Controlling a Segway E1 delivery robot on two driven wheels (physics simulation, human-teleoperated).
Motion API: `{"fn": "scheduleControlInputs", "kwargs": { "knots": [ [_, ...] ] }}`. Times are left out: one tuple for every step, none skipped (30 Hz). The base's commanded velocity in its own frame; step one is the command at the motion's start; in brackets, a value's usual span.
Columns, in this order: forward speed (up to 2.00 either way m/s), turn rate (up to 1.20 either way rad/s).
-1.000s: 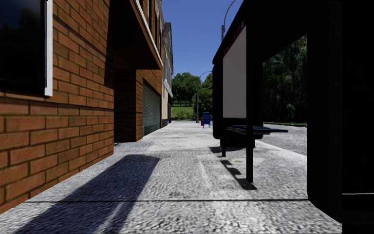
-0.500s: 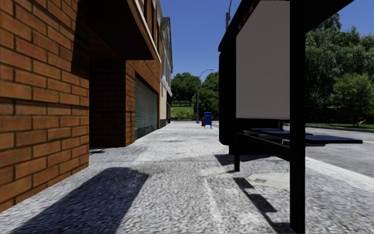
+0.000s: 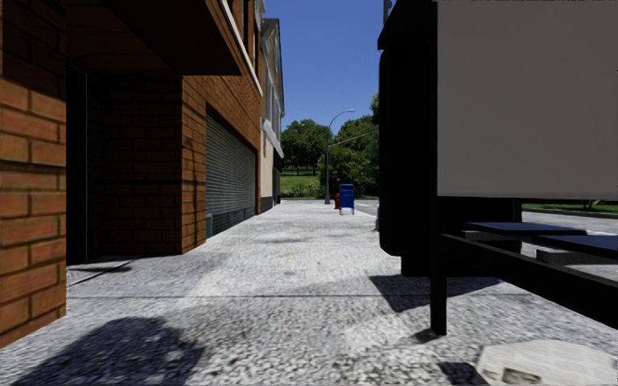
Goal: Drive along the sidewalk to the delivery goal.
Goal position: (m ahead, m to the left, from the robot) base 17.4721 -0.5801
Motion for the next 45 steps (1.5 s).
{"fn": "scheduleControlInputs", "kwargs": {
  "knots": [
    [2.0, 0.0],
    [2.0, 0.0],
    [2.0, 0.0],
    [2.0, 0.0],
    [2.0, 0.0],
    [2.0, 0.0],
    [2.0, 0.0],
    [2.0, 0.0],
    [2.0, 0.0],
    [2.0, 0.0],
    [2.0, 0.0],
    [2.0, 0.0],
    [2.0, 0.0],
    [2.0, 0.0],
    [2.0, 0.0],
    [2.0, 0.0],
    [2.0, 0.0],
    [2.0, 0.0],
    [2.0, 0.0],
    [2.0, 0.0],
    [2.0, 0.0],
    [2.0, 0.0],
    [2.0, 0.0],
    [2.0, 0.0],
    [2.0, 0.0],
    [2.0, 0.0],
    [2.0, 0.0],
    [2.0, 0.0],
    [2.0, 0.0],
    [2.0, 0.0],
    [2.0, 0.0],
    [2.0, 0.0],
    [2.0, 0.0],
    [2.0, 0.0],
    [2.0, 0.0],
    [2.0, 0.0],
    [2.0, 0.0],
    [2.0, 0.0],
    [2.0, 0.0],
    [2.0, 0.0],
    [2.0, 0.0],
    [2.0, 0.0],
    [2.0, 0.0],
    [2.0, 0.0],
    [2.0, 0.0]
  ]
}}
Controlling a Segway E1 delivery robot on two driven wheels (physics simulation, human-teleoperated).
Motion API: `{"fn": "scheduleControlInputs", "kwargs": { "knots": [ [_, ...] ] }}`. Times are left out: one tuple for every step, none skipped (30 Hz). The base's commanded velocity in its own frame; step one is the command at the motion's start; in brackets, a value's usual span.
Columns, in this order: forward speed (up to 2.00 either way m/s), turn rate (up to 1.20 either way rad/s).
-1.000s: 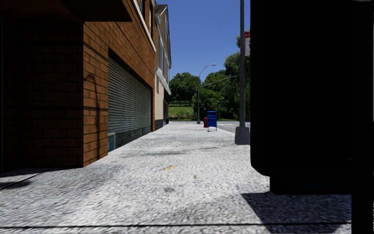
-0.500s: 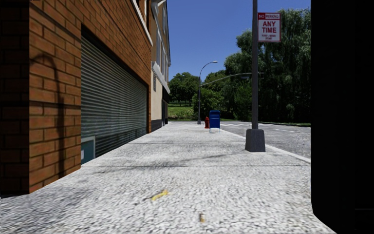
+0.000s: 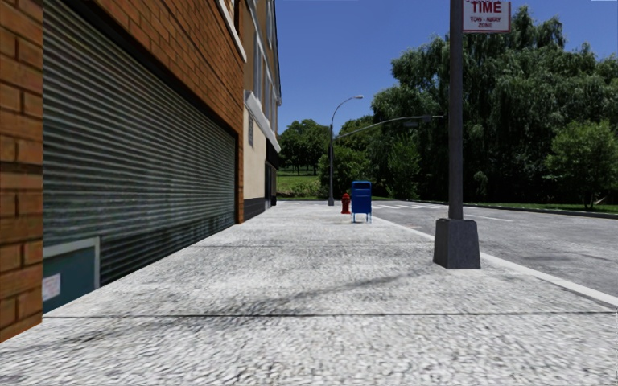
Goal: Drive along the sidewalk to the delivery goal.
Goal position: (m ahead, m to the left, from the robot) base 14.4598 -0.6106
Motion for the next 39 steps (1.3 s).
{"fn": "scheduleControlInputs", "kwargs": {
  "knots": [
    [2.0, 0.0],
    [2.0, 0.0],
    [2.0, 0.0],
    [2.0, 0.0],
    [2.0, 0.0],
    [2.0, 0.0],
    [2.0, 0.0],
    [2.0, 0.0],
    [2.0, 0.0],
    [2.0, 0.0],
    [2.0, 0.0],
    [2.0, 0.0],
    [2.0, 0.0],
    [2.0, 0.0],
    [2.0, 0.0],
    [2.0, 0.0],
    [2.0, 0.0],
    [2.0, 0.0],
    [2.0, 0.0],
    [2.0, 0.0],
    [2.0, 0.0],
    [2.0, 0.0],
    [2.0, 0.0],
    [2.0, 0.0],
    [2.0, 0.0],
    [2.0, 0.0],
    [2.0, 0.0],
    [2.0, 0.0],
    [2.0, 0.0],
    [2.0, 0.0],
    [2.0, 0.0],
    [2.0, 0.0],
    [2.0, 0.0],
    [2.0, 0.0],
    [2.0, 0.0],
    [2.0, 0.0],
    [2.0, 0.0],
    [2.0, 0.0],
    [2.0, 0.0]
  ]
}}
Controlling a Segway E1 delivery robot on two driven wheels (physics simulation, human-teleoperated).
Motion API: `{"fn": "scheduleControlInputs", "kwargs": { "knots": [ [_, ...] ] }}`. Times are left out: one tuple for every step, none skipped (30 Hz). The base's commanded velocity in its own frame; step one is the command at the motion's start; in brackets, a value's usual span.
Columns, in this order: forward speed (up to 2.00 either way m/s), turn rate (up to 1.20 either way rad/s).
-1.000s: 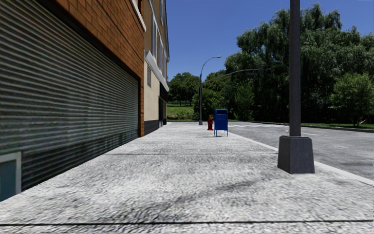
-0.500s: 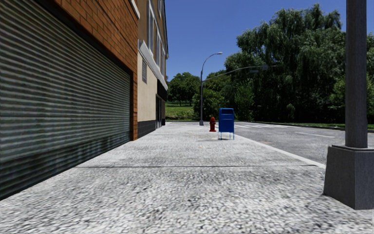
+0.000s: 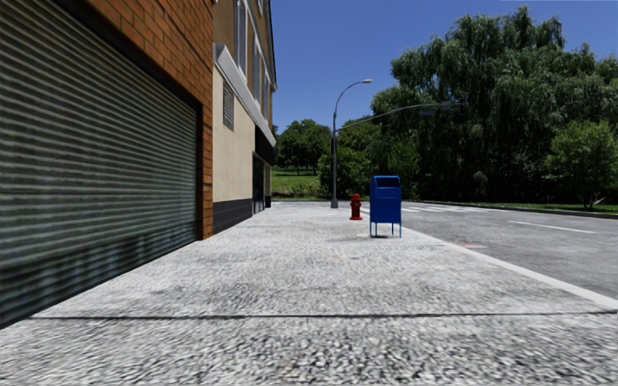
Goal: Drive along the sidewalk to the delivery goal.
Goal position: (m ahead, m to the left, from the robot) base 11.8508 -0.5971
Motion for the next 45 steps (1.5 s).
{"fn": "scheduleControlInputs", "kwargs": {
  "knots": [
    [2.0, 0.0],
    [2.0, 0.0],
    [2.0, 0.0],
    [2.0, 0.0],
    [2.0, 0.0],
    [2.0, 0.0],
    [2.0, 0.0],
    [2.0, 0.0],
    [2.0, 0.0],
    [2.0, 0.0],
    [2.0, 0.0],
    [2.0, 0.0],
    [2.0, 0.0],
    [2.0, 0.0],
    [2.0, 0.0],
    [2.0, 0.0],
    [2.0, 0.0],
    [2.0, 0.0],
    [2.0, 0.0],
    [2.0, 0.0],
    [2.0, 0.0],
    [2.0, 0.0],
    [2.0, 0.0],
    [2.0, 0.0],
    [2.0, 0.0],
    [2.0, 0.0],
    [2.0, 0.0],
    [2.0, 0.0],
    [2.0, 0.0],
    [2.0, 0.0],
    [2.0, 0.0],
    [2.0, 0.0],
    [2.0, 0.0],
    [2.0, 0.0],
    [2.0, 0.0],
    [2.0, 0.0],
    [2.0, 0.0],
    [2.0, 0.0],
    [2.0, 0.0],
    [2.0, 0.0],
    [2.0, 0.0],
    [2.0, 0.0],
    [2.0, 0.0],
    [2.0, 0.0],
    [2.0, 0.0]
  ]
}}
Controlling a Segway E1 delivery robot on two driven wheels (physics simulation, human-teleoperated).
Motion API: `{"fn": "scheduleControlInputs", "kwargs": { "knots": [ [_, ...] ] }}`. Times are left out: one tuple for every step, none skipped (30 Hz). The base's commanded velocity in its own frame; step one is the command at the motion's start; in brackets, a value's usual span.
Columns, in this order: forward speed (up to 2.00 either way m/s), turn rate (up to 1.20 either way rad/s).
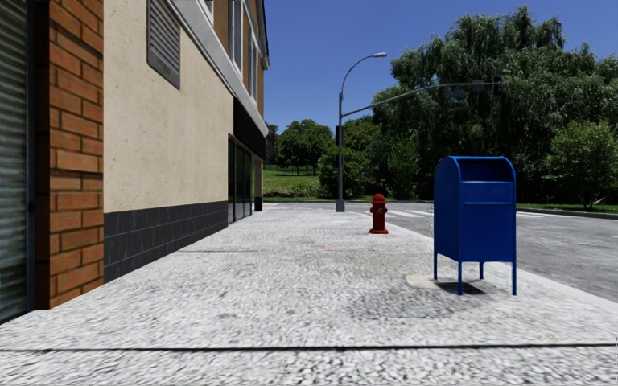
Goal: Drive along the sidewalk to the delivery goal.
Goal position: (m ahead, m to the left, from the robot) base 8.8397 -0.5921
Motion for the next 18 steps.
{"fn": "scheduleControlInputs", "kwargs": {
  "knots": [
    [2.0, 0.0],
    [2.0, 0.0],
    [2.0, 0.0],
    [2.0, 0.0],
    [2.0, 0.0],
    [2.0, 0.0],
    [2.0, 0.0],
    [2.0, 0.0],
    [2.0, 0.0],
    [2.0, 0.0],
    [2.0, 0.0],
    [2.0, 0.0],
    [2.0, 0.0],
    [2.0, 0.0],
    [2.0, 0.0],
    [2.0, 0.0],
    [2.0, 0.0],
    [2.0, 0.0]
  ]
}}
